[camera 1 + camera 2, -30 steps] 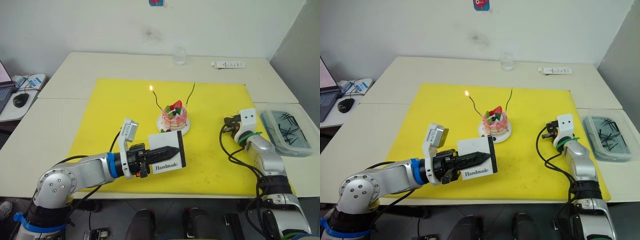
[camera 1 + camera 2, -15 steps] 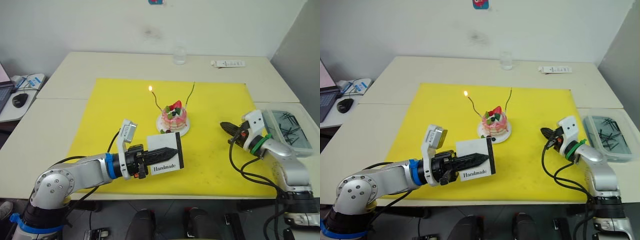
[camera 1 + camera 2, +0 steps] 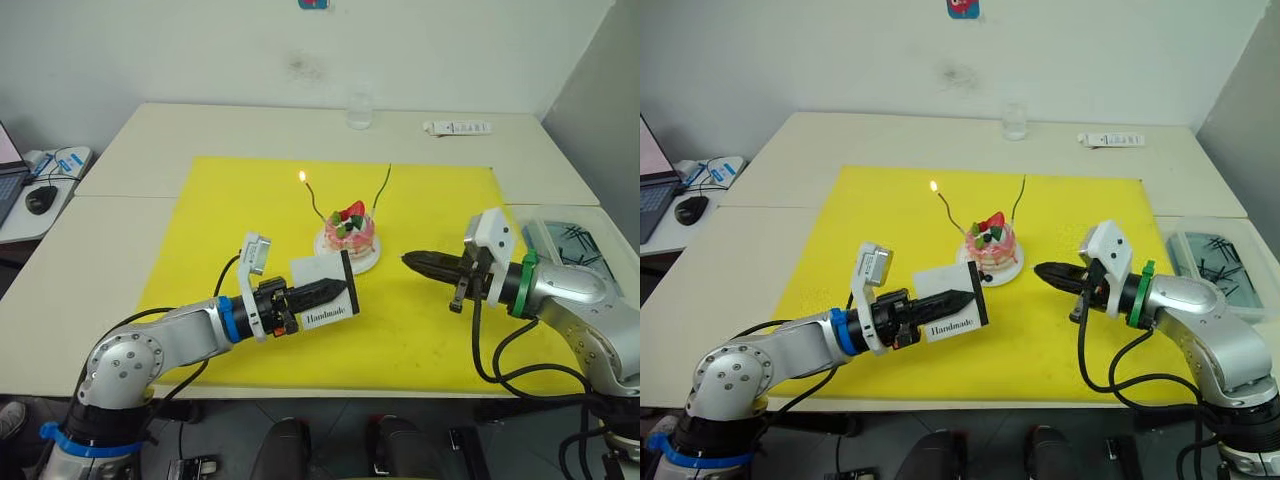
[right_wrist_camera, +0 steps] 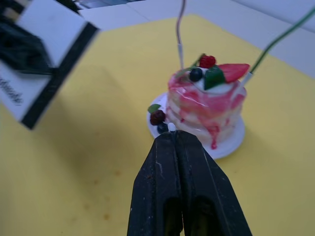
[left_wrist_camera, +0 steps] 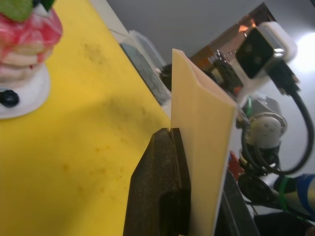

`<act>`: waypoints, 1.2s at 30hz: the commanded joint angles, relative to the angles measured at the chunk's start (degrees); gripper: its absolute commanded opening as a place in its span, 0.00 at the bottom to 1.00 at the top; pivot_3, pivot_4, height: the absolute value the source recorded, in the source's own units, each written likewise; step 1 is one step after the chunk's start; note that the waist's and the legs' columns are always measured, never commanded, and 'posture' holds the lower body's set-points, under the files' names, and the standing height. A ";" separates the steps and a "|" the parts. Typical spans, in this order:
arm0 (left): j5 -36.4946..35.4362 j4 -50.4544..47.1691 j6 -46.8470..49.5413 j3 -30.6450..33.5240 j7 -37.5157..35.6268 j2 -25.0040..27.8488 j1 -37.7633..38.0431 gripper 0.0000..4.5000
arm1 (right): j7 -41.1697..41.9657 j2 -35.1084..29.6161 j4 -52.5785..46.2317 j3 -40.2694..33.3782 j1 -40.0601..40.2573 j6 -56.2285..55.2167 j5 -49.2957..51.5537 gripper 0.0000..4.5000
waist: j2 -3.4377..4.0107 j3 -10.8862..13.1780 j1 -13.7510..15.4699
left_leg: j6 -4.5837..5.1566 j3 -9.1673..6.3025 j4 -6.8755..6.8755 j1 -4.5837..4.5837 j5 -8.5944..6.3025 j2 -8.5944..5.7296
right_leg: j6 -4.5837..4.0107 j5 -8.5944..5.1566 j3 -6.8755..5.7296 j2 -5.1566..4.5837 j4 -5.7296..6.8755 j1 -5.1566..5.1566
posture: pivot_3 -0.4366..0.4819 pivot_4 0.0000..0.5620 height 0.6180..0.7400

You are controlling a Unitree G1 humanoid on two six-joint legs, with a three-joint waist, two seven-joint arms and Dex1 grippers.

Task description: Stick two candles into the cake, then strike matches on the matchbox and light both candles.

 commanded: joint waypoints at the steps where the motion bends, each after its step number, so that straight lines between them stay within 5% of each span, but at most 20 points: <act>1: 1.06 0.56 -0.81 0.80 1.22 -1.57 -1.84 0.00 | 1.41 -1.27 -2.92 1.03 -1.96 -1.83 -0.40 0.01 | 0.00 0.00 0.02 | 0.00 -0.01 0.00 -0.04 0.00 -0.01 | 0.01 0.00 -0.01 0.00 0.01 -0.04 | 0.48 0.27 1.00; 14: 1.31 2.35 0.82 0.42 1.92 -5.19 -4.50 0.00 | 2.90 -0.06 1.48 9.84 -4.18 -13.75 -11.59 0.01 | 0.00 0.00 -0.07 | 0.00 -0.05 0.04 -0.08 0.01 -0.02 | 0.03 0.02 -0.04 0.02 0.05 -0.07 | 0.48 0.27 1.00; 36: 1.89 2.07 1.11 1.14 2.63 -6.60 -3.93 0.00 | 4.49 2.76 2.01 13.27 -12.54 -10.73 -12.96 0.01 | 0.00 0.00 -0.05 | 0.00 -0.07 0.05 -0.09 0.01 -0.01 | 0.02 0.03 -0.04 0.01 0.07 -0.08 | 0.48 0.27 1.00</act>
